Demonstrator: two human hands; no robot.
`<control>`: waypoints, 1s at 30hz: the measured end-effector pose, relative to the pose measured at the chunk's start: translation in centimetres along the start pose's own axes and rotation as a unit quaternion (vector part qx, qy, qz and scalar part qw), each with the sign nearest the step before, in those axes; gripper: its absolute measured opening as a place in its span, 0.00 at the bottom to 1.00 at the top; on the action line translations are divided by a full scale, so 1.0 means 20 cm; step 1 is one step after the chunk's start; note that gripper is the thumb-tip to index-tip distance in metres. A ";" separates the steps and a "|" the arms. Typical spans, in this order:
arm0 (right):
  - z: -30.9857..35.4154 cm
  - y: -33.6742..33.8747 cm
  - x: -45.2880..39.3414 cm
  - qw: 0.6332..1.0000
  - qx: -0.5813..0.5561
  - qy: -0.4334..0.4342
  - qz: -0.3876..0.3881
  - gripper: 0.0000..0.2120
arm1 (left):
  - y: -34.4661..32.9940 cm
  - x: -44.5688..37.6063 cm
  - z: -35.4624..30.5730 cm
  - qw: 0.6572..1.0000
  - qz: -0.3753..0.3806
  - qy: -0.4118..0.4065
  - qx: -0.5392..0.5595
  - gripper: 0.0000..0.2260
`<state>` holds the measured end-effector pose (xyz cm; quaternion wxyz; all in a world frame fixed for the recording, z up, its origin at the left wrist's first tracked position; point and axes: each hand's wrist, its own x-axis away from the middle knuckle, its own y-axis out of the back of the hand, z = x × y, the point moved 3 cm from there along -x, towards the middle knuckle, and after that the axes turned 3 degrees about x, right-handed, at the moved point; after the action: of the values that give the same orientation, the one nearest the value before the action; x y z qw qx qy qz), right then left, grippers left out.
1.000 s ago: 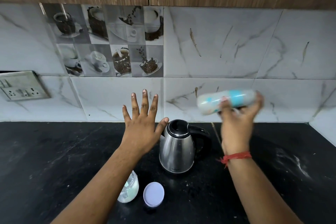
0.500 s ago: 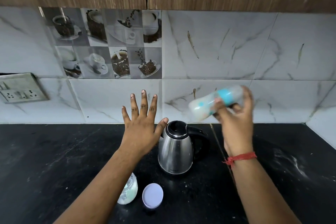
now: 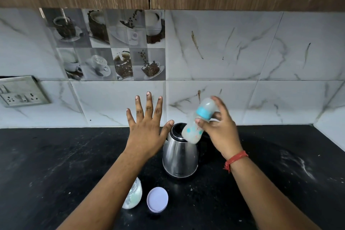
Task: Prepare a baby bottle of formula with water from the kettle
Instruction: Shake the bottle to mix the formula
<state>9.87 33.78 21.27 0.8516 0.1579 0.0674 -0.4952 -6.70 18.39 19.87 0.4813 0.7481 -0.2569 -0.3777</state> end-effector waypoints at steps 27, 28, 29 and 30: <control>-0.03 -0.04 0.00 0.995 -0.089 -0.009 0.032 0.38 | -0.01 0.00 0.00 1.000 -0.003 -0.001 -0.004 0.36; -0.01 -0.02 -0.01 0.993 -0.113 -0.006 0.024 0.38 | 0.00 0.00 0.00 1.000 -0.005 -0.004 -0.005 0.36; 0.02 0.03 -0.03 0.984 -0.179 -0.002 -0.020 0.38 | 0.00 0.00 0.00 1.000 -0.006 -0.003 -0.005 0.36; 0.05 0.08 -0.04 0.962 -0.262 0.002 -0.073 0.36 | 0.00 0.00 0.01 1.000 -0.005 -0.002 -0.005 0.36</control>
<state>10.69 34.85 22.78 0.8244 -0.0754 0.2084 -0.5208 -6.81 18.30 19.90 0.4825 0.7466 -0.2518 -0.3827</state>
